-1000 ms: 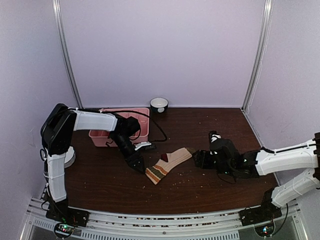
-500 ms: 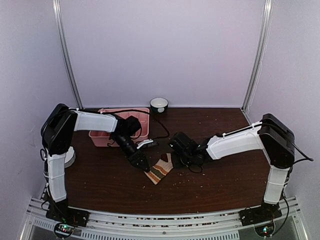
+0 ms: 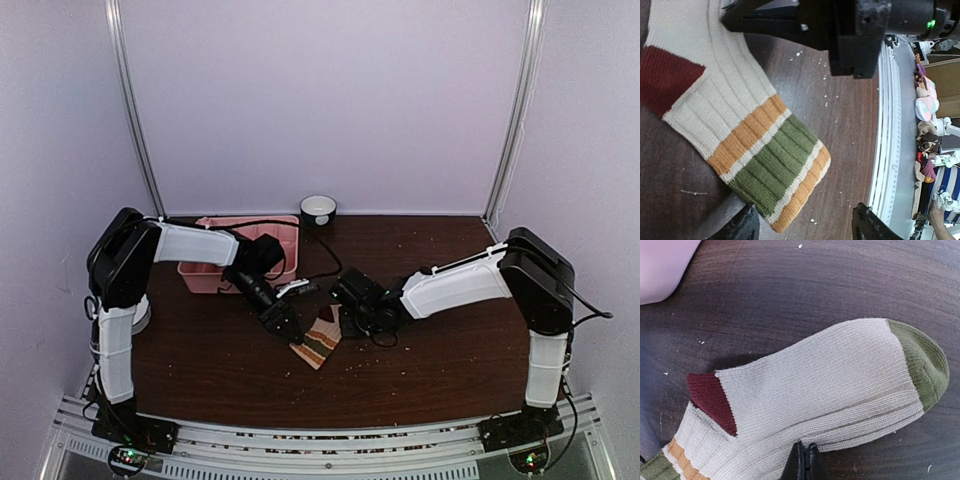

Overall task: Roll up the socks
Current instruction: Adjust the sock at the center of the board.

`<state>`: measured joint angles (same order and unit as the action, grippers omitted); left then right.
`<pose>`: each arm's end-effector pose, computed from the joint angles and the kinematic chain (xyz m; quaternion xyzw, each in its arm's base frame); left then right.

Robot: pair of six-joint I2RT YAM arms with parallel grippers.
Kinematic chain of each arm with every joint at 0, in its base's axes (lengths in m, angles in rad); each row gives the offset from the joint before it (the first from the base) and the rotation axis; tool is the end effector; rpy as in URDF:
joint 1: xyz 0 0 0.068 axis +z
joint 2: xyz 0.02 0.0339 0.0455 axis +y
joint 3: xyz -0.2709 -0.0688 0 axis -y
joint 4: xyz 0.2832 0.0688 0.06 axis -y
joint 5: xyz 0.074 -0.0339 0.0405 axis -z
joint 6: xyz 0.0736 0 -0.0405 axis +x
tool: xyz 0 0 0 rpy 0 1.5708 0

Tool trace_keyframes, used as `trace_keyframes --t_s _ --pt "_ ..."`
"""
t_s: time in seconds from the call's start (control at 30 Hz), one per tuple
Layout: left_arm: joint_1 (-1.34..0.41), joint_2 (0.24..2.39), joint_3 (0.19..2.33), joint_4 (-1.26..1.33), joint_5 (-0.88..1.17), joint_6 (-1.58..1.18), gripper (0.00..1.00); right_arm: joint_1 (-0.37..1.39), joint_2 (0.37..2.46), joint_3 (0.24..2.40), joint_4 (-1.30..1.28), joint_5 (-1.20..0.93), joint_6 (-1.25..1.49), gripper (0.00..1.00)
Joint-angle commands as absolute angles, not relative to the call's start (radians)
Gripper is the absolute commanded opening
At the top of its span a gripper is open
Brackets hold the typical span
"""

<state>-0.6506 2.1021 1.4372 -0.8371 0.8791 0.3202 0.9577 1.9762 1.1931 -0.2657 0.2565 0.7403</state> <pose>0.3042 -0.3028 0.0989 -0.4349 -0.7931 0.4246 0.0392 0.2698 0.3510 0.0793 -0.0711 0.9561 0.1105 0.2618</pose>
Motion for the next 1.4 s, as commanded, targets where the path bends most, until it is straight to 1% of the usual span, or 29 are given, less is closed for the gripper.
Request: trace_keyframes --t_s 0.0,0.17,0.3,0.37,0.43,0.53,0.67,0.8,1.07,1.37 --pt "-0.67 2.121 1.475 -0.858 0.975 0.308 0.66 0.952 2.026 1.174 -0.343 0.288 0.8 0.0" --pt "-0.672 2.126 1.451 -0.891 1.033 0.255 0.66 0.958 2.039 1.152 -0.361 0.312 0.836 0.0" --pt "-0.672 2.156 1.44 -0.878 0.971 0.237 0.64 0.966 2.028 1.137 -0.36 0.331 0.85 0.0" --pt "-0.672 2.177 1.445 -0.852 0.883 0.188 0.63 0.968 2.021 1.132 -0.363 0.338 0.852 0.0" --pt "-0.663 2.177 1.456 -0.86 0.865 0.199 0.63 0.97 2.01 1.13 -0.366 0.341 0.847 0.0" --pt "-0.639 2.122 1.458 -0.892 0.895 0.241 0.63 0.974 1.997 1.117 -0.368 0.347 0.842 0.0" --pt "-0.632 2.022 1.47 -0.974 0.848 0.35 0.63 0.974 1.986 1.101 -0.356 0.349 0.846 0.0" --pt "-0.628 1.971 1.422 -0.939 0.816 0.358 0.63 0.978 1.984 1.09 -0.349 0.35 0.852 0.0" --pt "-0.652 2.097 1.393 -0.876 0.799 0.34 0.62 0.98 1.981 1.092 -0.353 0.351 0.856 0.0" --pt "-0.683 2.162 1.44 -0.841 0.901 0.268 0.62 0.99 1.978 1.092 -0.354 0.356 0.866 0.0"
